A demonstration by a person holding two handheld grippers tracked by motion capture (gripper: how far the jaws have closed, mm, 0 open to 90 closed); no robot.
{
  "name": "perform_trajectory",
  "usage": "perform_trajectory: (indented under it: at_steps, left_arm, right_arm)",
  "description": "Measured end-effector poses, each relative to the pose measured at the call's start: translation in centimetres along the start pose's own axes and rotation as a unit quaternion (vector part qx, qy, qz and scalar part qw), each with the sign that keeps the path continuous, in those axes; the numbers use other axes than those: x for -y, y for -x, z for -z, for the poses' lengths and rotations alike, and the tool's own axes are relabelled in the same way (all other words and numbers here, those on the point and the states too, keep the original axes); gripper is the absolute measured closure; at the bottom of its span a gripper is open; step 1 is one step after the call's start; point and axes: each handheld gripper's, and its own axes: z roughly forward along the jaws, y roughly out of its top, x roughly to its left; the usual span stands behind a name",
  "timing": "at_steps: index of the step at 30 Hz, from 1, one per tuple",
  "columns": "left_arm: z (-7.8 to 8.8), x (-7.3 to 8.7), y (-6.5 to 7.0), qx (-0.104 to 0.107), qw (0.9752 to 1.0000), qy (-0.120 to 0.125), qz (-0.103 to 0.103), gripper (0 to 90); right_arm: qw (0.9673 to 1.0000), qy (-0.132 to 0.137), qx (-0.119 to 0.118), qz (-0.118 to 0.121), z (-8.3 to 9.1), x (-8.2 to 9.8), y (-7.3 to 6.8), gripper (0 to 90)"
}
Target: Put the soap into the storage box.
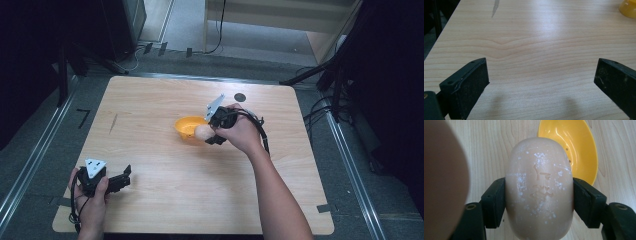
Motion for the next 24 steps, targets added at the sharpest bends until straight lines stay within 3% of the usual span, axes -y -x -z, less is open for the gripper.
perform_trajectory:
  at_steps: [24]
  left_arm:
    - [-0.1, 0.0, 0.0, 0.001, 1.0, 0.001, 0.0, 0.0]
  right_arm:
    - [0.9995, -0.03, -0.004, 0.007, -2.3, -3.0, 2.9, 33.4]
